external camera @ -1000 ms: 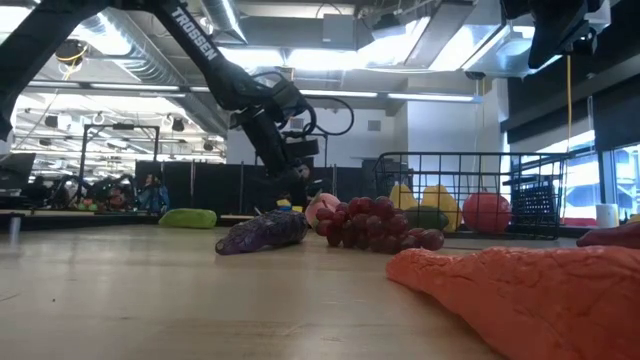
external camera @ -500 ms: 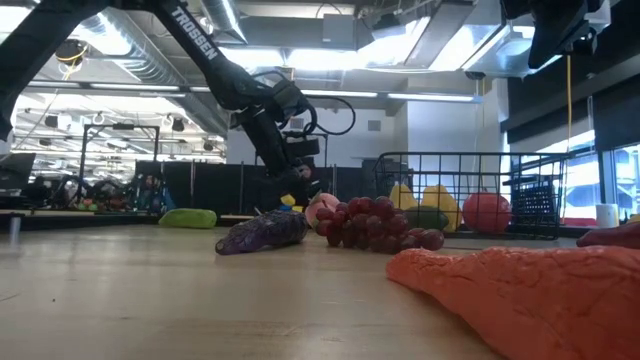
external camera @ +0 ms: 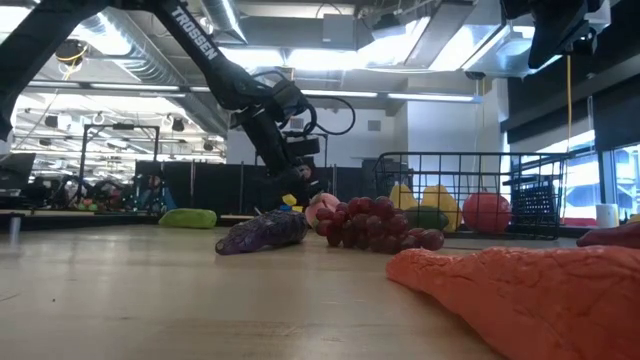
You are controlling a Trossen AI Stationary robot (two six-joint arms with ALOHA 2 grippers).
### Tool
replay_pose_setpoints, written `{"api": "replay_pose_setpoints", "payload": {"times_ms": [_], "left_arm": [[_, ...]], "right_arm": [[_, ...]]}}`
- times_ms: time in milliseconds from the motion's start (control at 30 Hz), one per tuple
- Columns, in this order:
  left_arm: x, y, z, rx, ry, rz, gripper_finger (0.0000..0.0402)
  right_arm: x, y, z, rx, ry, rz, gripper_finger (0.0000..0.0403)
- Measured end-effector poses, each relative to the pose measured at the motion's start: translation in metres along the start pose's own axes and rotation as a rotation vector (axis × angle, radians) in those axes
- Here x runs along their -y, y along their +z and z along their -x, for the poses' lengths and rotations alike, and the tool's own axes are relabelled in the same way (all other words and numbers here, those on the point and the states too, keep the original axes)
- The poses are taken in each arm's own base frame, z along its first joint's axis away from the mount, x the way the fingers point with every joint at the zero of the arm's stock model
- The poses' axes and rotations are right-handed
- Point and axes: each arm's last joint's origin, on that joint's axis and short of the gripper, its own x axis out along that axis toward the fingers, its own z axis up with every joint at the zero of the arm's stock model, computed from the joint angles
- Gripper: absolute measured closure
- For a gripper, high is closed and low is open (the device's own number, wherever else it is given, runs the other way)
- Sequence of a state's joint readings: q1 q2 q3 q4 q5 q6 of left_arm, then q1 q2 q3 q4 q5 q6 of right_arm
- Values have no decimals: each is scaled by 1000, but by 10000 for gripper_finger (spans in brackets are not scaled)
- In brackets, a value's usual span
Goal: Build produce basket
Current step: Put the pink peach into the black wire basket
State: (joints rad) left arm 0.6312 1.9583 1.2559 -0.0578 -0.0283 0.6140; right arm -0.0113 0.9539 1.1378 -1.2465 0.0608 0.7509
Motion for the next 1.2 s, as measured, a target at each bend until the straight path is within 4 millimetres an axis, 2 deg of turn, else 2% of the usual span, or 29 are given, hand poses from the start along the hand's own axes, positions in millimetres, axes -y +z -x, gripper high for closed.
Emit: {"api": "replay_pose_setpoints", "payload": {"times_ms": [200,700,867,1200], "left_arm": [[0,0,0,0,0,1,398],[-2,2,5,-32,55,-2,401],[-8,12,20,-18,63,-2,401],[-27,46,48,-52,53,-15,401]], "right_arm": [[0,0,0,0,0,0,402],[0,0,0,-1,-1,0,402],[0,0,0,-1,0,0,402],[1,1,0,32,-36,41,402]]}}
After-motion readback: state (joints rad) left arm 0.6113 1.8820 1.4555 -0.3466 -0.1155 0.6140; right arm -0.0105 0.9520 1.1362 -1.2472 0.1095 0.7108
